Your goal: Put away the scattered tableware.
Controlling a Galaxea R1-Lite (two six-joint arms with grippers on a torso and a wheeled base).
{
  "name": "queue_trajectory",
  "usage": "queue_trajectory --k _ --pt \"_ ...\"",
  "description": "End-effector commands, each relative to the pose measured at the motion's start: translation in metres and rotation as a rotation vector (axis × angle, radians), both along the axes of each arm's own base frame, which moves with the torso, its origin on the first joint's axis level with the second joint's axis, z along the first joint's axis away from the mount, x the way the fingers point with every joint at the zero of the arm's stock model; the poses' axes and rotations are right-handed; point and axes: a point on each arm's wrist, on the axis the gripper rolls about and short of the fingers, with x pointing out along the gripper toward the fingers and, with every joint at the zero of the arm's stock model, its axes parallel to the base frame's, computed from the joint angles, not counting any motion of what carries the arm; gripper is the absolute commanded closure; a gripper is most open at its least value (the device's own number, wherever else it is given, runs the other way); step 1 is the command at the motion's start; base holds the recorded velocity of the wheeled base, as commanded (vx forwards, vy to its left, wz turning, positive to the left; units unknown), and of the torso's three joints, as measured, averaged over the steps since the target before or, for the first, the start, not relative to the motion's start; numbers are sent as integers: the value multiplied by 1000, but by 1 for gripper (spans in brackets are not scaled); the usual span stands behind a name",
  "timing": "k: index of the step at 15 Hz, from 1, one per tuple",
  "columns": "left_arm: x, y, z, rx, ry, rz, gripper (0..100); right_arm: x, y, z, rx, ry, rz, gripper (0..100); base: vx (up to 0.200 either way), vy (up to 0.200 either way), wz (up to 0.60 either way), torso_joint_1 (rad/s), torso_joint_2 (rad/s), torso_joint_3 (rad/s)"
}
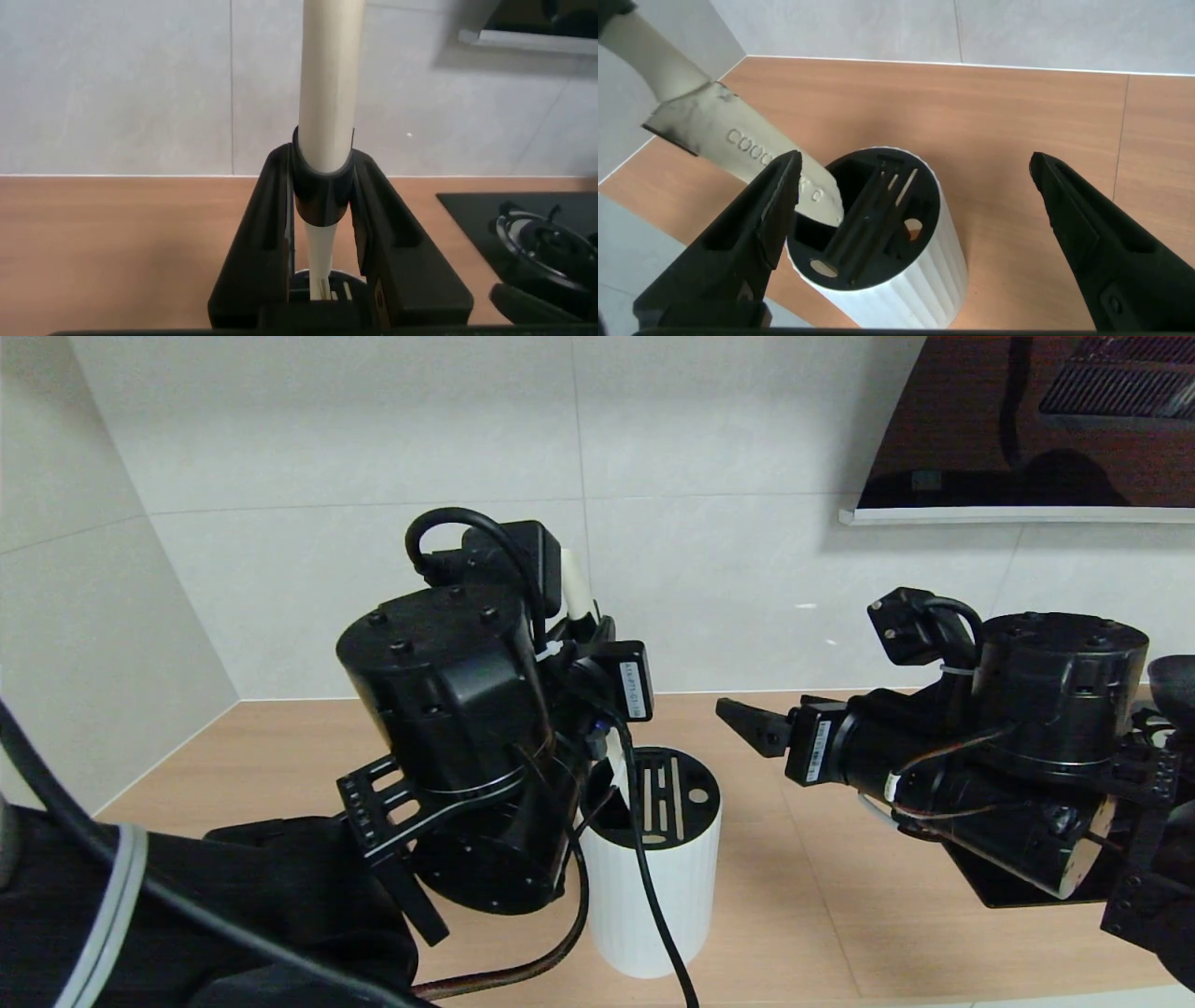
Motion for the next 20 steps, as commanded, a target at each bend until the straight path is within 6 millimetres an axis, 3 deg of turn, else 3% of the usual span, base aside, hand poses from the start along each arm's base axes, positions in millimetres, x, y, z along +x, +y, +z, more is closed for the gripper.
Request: queue_trajectory --k 1,12,20 --pt "1 -1 -3 6 5 1 100 0 0 0 -1 1 0 0 0 0 0 0 0 0" --pt "12 -14 -38 53 74 1 100 1 1 -3 -8 5 1 0 0 0 0 0 0 0" --pt "16 -23 -75 101 148 -7 100 2 2 -4 -12 9 -1 0 0 0 0 0 0 0"
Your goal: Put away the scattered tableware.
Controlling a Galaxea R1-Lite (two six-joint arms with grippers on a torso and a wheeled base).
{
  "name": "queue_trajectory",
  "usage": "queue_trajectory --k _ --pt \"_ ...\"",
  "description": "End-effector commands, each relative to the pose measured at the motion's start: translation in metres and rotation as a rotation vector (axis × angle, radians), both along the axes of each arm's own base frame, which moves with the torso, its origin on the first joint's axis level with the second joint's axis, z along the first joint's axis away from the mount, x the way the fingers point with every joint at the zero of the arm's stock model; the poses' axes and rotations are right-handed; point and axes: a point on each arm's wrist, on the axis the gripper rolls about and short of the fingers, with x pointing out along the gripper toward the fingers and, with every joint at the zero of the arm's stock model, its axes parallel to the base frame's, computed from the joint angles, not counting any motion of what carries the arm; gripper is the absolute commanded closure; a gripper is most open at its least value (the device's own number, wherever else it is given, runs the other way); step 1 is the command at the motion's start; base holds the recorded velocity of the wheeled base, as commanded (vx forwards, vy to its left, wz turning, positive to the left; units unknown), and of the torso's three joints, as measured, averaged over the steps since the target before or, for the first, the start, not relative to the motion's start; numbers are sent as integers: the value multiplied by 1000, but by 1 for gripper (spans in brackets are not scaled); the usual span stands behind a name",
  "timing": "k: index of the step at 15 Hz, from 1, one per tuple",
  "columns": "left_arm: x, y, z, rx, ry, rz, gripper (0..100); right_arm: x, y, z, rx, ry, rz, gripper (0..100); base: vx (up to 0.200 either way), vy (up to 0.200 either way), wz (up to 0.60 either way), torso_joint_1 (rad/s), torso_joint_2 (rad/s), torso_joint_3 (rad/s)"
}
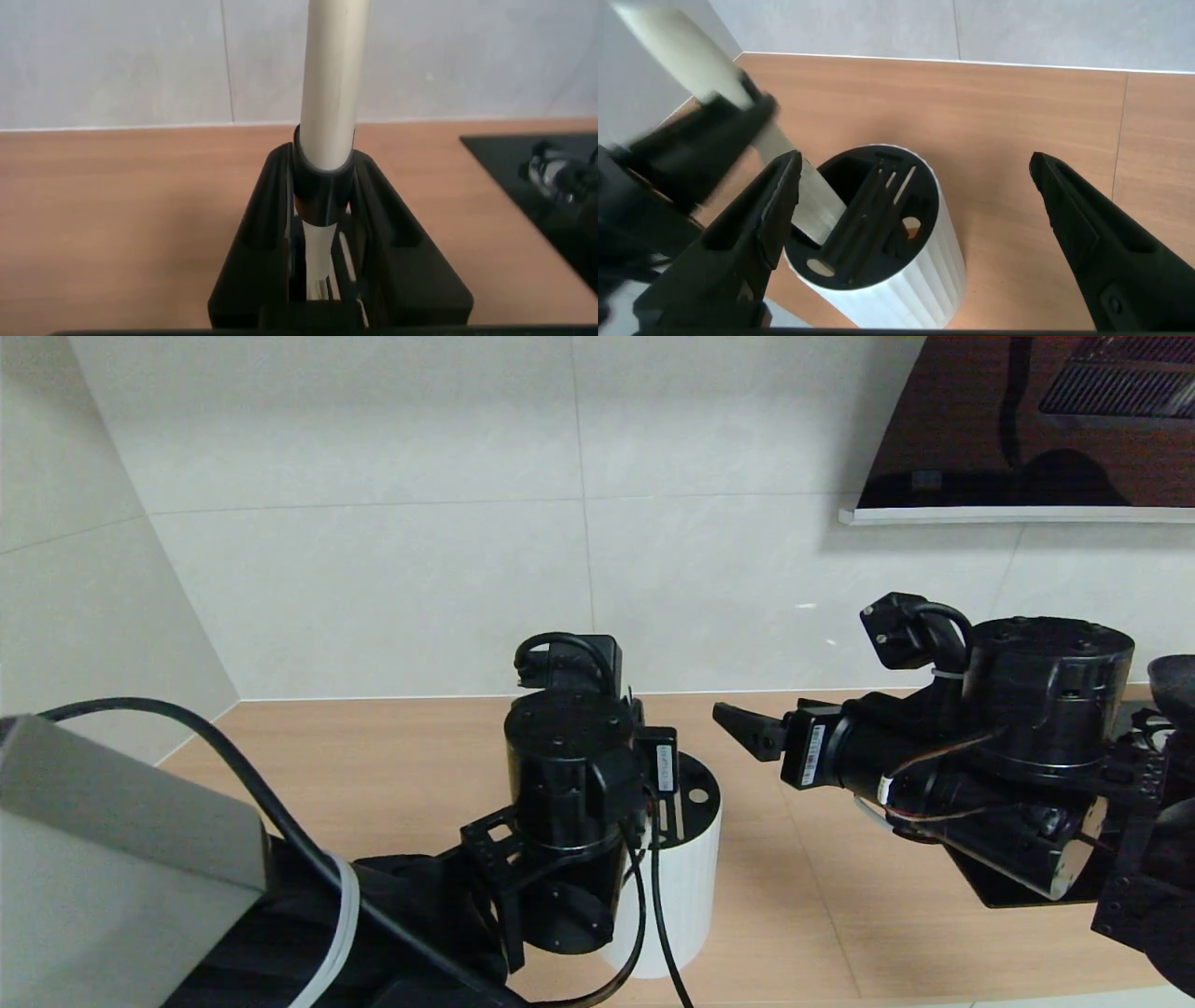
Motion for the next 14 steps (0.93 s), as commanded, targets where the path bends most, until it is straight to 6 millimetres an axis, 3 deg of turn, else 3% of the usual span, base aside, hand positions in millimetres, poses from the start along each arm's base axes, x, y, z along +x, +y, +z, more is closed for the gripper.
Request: queue_trajectory --k 1,14 --pt "0 -4 -14 22 28 -9 100 0 0 -2 -3 4 0 0 0 0 0 0 0 0" --pt "-3 -5 -40 74 86 -25 100 1 3 -6 -11 13 5 0 0 0 0 0 0 0"
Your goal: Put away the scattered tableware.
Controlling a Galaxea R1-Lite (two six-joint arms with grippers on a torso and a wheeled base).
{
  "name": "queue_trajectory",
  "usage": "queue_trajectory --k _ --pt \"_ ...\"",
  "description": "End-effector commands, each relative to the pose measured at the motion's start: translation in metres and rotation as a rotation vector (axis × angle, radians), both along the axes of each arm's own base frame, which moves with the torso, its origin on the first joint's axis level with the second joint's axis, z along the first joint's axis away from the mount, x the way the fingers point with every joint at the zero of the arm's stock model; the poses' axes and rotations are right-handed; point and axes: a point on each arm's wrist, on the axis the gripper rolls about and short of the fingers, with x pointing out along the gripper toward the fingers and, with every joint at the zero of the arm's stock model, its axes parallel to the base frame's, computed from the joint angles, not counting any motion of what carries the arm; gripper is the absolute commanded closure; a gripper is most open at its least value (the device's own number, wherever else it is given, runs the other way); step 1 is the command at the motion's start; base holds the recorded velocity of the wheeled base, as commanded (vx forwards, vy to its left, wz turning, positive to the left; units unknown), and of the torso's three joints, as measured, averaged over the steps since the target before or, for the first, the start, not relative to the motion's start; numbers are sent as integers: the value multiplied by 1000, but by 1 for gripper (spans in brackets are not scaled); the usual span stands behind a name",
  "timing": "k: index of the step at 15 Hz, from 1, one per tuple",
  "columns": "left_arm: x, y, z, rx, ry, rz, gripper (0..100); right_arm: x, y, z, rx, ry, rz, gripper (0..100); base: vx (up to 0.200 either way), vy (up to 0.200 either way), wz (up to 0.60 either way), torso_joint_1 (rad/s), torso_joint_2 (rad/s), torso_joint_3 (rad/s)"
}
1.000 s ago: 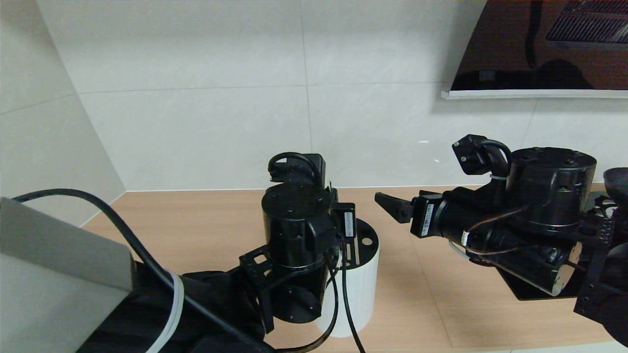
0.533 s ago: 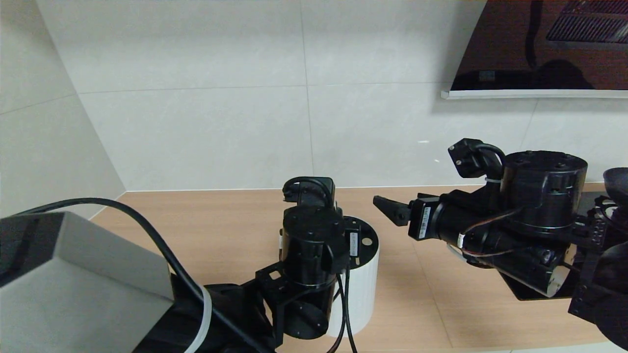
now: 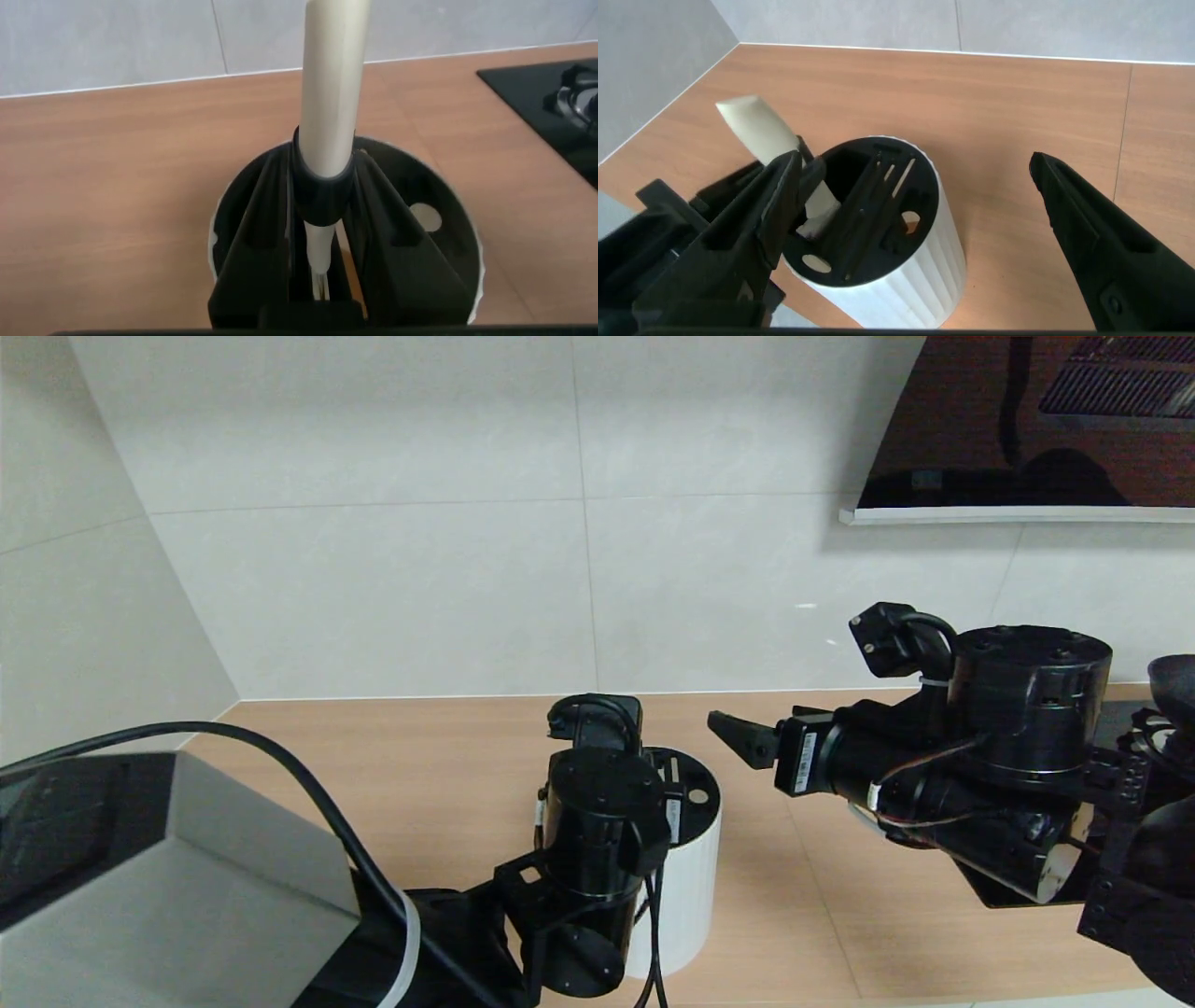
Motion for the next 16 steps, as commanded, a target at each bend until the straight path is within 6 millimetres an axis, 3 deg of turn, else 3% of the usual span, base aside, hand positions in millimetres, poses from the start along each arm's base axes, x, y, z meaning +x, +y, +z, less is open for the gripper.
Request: queue_trajectory --k 1,2,3,12,14,16 --pt "0 0 -1 3 2 0 100 0 0 -1 -1 2 2 0 0 0 0 0 0 0" --pt "0 0 -1 3 2 0 100 0 0 -1 -1 2 2 0 0 0 0 0 0 0" --pt "0 0 -2 5 4 0 0 0 0 -1 -1 2 2 0 0 0 0 0 0 0" --pt "-7 8 5 8 -3 -3 0 -1 0 -1 -3 1 1 0 0 0 0 0 0 0" --pt "-16 20 29 -18 -44 -9 0 -5 -5 -1 -12 -1 -9 0 0 0 0 0 0 0" --pt "-40 52 73 -36 -130 -51 0 -14 -15 16 8 -55 -14 0 0 0 0 0 0 0"
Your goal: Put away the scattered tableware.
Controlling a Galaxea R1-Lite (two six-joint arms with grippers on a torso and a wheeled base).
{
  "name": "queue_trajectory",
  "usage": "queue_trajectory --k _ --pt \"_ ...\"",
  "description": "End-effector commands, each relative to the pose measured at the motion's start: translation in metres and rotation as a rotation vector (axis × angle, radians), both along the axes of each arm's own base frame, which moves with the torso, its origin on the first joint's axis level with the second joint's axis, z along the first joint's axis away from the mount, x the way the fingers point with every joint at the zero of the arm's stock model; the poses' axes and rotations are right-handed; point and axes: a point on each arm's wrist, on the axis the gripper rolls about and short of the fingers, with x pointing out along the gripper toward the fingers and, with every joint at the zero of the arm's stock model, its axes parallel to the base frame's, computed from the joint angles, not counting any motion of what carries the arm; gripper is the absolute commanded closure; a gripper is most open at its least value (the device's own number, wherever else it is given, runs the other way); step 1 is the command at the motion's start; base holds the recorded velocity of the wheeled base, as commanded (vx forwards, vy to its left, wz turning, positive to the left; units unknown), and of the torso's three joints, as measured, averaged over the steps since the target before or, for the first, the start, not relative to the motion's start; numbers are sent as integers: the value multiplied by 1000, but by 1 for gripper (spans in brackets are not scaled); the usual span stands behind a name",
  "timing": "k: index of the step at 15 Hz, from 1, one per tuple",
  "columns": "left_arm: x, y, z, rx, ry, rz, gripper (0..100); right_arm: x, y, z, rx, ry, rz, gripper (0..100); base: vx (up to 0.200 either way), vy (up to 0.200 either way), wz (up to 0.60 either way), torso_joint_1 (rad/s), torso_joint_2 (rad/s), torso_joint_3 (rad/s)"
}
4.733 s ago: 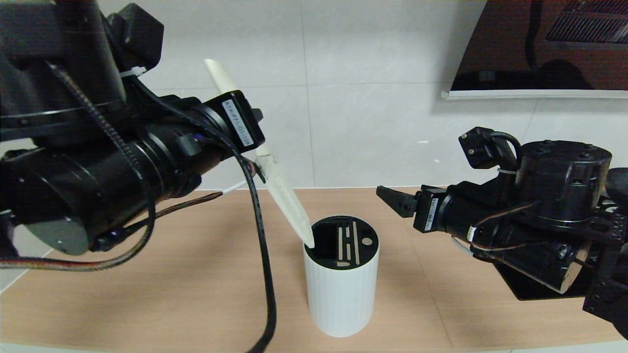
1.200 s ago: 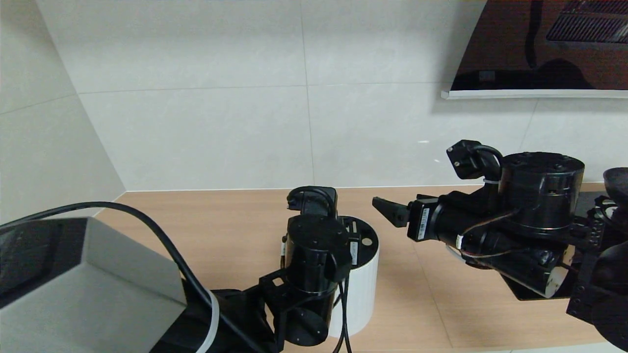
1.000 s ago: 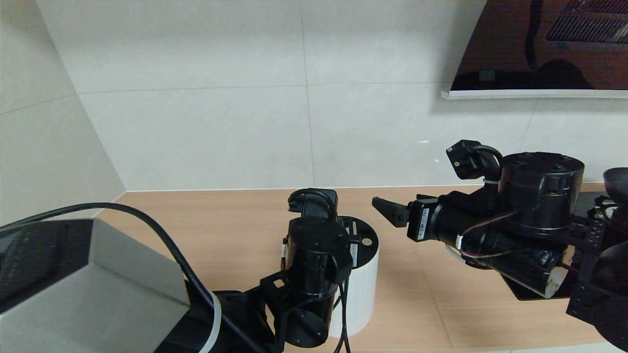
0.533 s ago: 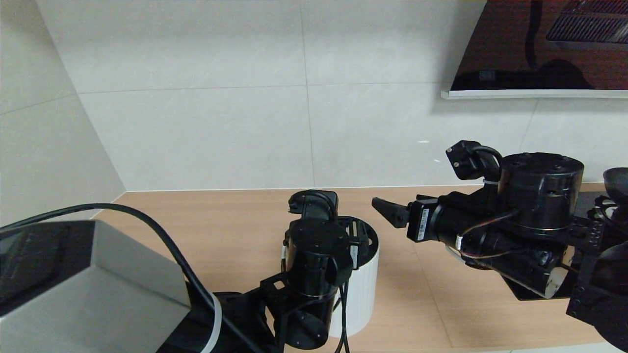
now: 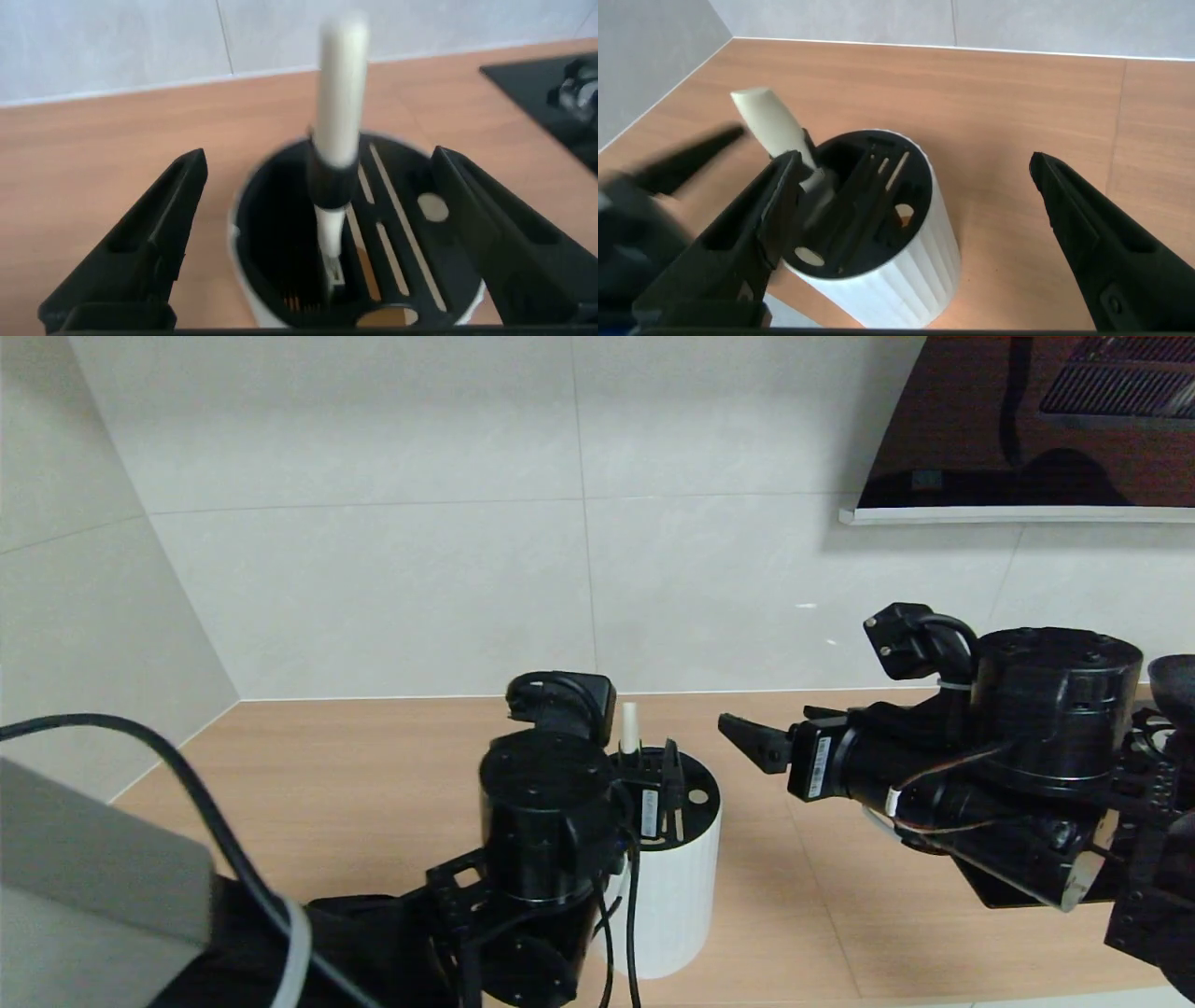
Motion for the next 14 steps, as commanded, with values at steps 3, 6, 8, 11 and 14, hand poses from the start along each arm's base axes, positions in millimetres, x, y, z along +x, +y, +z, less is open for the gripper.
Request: queue_trajectory --k 3,6,8,11,14 --pt "-53 85 88 -99 -201 -80 0 -24 -38 36 63 -117 -58 0 0 0 0 0 0 0" --pt "-74 148 101 -79 -261 24 0 -68 -87 40 59 -192 -121 0 0 0 0 0 0 0" --pt "-97 178 102 -60 -270 81 0 -101 -114 36 53 -251 -154 0 0 0 0 0 0 0" --pt "-141 223 95 -24 -246 199 0 -159 -157 32 60 -314 -231 0 0 0 0 0 0 0" --pt "-192 254 85 -6 -246 301 0 -210 -184 17 19 -328 -388 0 0 0 0 0 0 0"
